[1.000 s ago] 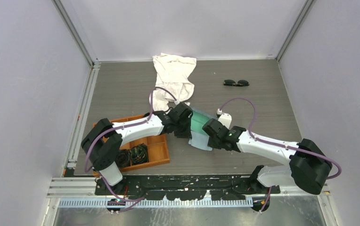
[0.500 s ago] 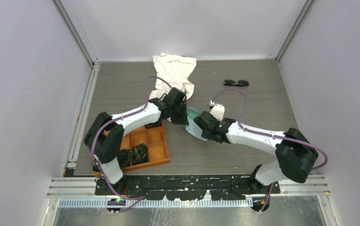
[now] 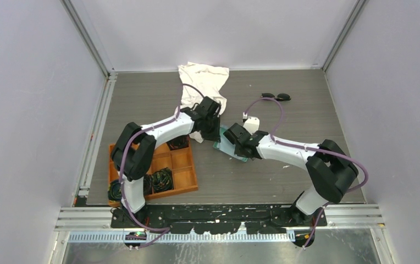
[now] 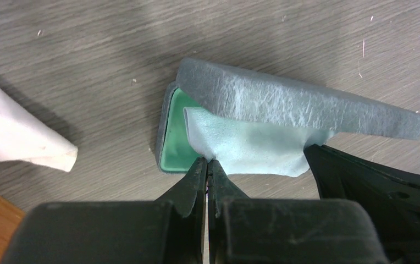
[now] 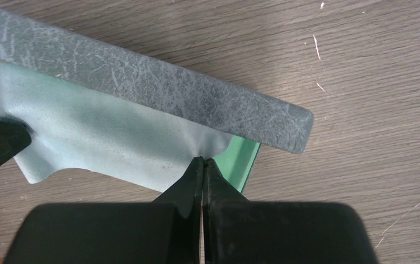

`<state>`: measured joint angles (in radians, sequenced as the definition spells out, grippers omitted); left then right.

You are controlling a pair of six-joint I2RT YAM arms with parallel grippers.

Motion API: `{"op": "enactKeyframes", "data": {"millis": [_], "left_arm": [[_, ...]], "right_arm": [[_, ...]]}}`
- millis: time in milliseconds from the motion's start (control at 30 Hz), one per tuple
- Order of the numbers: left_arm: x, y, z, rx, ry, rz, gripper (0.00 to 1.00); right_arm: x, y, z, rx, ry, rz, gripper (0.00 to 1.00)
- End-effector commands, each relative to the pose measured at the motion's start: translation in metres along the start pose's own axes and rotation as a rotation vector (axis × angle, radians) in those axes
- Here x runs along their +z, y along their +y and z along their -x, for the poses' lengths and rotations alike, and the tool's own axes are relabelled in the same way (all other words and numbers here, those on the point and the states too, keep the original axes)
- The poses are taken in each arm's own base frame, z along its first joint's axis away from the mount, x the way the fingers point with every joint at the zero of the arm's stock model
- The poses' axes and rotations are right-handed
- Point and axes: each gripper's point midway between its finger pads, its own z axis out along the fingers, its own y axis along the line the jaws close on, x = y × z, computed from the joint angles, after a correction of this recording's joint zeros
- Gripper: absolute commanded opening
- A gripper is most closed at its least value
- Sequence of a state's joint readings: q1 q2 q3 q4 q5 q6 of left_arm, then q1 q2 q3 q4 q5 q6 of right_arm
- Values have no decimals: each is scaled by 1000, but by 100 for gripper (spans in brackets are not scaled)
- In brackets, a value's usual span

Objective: Organize the sunglasses
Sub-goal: Place the glasses cleaning cloth in the sunglasses case.

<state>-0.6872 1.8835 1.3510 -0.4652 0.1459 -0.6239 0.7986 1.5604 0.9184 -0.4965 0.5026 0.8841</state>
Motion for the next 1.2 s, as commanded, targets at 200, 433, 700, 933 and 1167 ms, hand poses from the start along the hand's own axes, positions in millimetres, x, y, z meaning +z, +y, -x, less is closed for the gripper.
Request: {"op": "enactKeyframes", "data": {"millis": [200,433,700,933,1167], "left_arm": [[22,4,4,27,31,19,0],[33,13,-1,21,58,61,1],[28,21,-1,37,65,111,6],[11,19,4,55,38,128,25],[-8,13,8,64,-2,121,28]], "right_arm": [[15,-6,6,-25,-20,-52,1],[18,-16,3,-27,-12,-70,0],[18,-11,-3,-30,17,-42,0],[14,-15,0,-19,5,-50,11],[0,-21,6,9,-15,-38,30]]}}
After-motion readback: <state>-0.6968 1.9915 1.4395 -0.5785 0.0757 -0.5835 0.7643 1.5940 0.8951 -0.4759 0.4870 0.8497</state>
